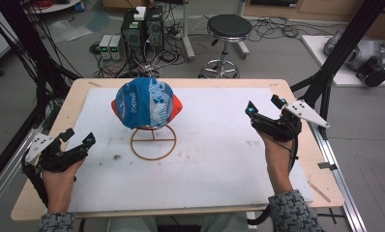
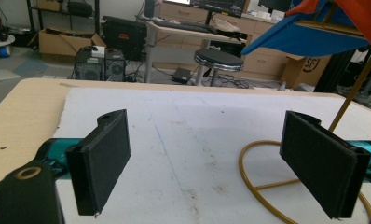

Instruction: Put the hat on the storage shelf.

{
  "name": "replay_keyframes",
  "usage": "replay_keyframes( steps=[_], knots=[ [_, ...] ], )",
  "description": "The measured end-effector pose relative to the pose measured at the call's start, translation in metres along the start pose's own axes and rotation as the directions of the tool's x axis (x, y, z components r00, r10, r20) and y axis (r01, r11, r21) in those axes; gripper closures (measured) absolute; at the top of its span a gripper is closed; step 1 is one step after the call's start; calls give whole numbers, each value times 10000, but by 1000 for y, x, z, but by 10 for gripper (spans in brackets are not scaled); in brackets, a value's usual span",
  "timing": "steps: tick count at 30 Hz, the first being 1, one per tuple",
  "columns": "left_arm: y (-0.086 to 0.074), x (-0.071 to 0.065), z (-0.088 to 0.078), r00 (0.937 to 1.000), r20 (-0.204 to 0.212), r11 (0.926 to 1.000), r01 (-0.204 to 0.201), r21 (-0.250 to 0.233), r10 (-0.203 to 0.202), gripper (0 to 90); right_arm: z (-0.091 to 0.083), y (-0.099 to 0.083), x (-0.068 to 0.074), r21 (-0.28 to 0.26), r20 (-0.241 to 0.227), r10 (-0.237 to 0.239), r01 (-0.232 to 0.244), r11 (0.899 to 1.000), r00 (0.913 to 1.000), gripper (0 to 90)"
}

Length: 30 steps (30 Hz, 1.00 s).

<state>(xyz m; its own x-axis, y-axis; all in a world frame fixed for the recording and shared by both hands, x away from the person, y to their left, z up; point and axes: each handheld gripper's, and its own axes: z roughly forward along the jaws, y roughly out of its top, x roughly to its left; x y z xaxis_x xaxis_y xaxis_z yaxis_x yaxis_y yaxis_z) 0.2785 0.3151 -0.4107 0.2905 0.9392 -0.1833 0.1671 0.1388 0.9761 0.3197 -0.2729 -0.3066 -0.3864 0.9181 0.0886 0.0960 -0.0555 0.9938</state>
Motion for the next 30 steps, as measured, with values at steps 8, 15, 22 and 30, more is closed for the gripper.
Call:
replay_keyframes(
  steps=[8,15,22,30],
  knots=[
    [-1,-2,2,9999,21,9999,-143,53,143,163,-7,-27,-18,245,160,137,-141,9996,9998,120],
    [-3,-4,3,9997,9,9996,-240,131,240,163,-12,-51,-26,427,105,66,-70,9991,9999,121],
    [-4,-5,4,9994,-49,9991,-352,216,353,163,-20,-72,-35,437,-3,61,-61,9990,10000,120],
    [-6,-7,5,9990,-51,9986,-434,302,435,163,-25,-88,-43,778,110,112,-121,9969,9999,121]
  ],
)
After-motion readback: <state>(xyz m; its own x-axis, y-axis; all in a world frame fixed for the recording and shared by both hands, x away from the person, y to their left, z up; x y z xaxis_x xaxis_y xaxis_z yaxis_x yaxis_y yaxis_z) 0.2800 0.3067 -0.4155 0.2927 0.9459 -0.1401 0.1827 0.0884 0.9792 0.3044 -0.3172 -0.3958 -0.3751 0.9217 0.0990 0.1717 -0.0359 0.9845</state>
